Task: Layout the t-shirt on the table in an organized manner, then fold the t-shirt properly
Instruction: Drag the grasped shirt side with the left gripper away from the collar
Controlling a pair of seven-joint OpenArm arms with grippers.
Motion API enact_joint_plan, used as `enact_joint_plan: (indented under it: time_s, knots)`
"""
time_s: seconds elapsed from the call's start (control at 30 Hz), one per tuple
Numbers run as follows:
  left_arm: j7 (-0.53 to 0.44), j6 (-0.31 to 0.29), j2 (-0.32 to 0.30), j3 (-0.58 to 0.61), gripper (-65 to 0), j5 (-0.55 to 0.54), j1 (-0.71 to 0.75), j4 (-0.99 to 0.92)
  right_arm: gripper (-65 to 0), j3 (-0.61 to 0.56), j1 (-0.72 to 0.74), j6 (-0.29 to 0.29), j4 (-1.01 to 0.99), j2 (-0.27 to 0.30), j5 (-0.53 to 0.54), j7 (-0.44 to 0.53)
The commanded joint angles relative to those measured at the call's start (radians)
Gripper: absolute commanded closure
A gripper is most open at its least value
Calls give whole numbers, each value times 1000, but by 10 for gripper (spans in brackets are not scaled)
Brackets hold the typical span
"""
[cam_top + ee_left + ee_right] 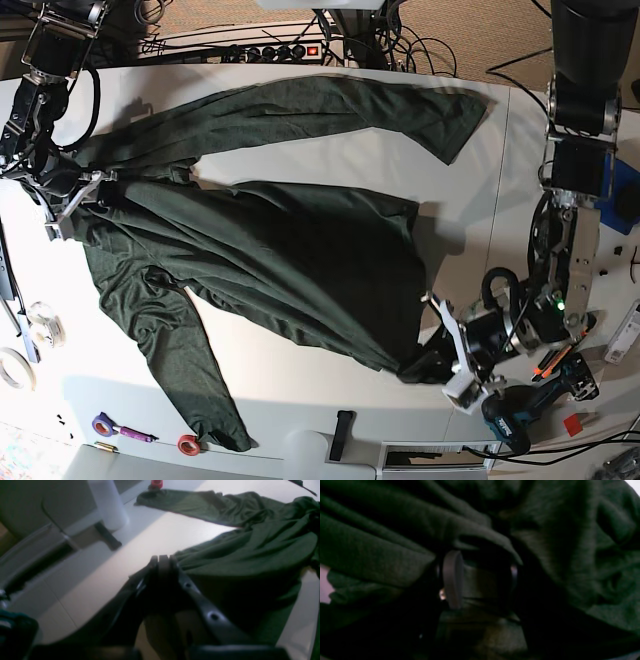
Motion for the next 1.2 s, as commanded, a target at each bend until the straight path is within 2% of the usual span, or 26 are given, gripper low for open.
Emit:
enact_joint_plan:
  time_s: [0.0,0.13,0.47,0.63,0.8,0.93,1.17]
  knots:
    - [-31,4,-8,-10,0,-40,-55,18,-233,6,13,2,16,24,14,22]
    - [-26,4,-8,-10,0,-83,-97,18,-232,7,13,-5,16,24,14,25]
    - [126,4,6,-8,0,-115,-96,18,-232,7,14,-142,16,24,-111,143]
    - [126,4,6,-8,0,-177,-86,18,-232,7,14,-210,16,24,-167,144]
    - [126,0,5,-8,0,-222,-93,19,-232,7,14,-211,16,24,-169,150]
    - [127,0,6,-8,0,-260,-162,29,-232,7,14,-211,16,17,-170,164]
    - [180,1,6,-8,0,-335,-303,68,-232,7,14,-210,16,-71,-190,204]
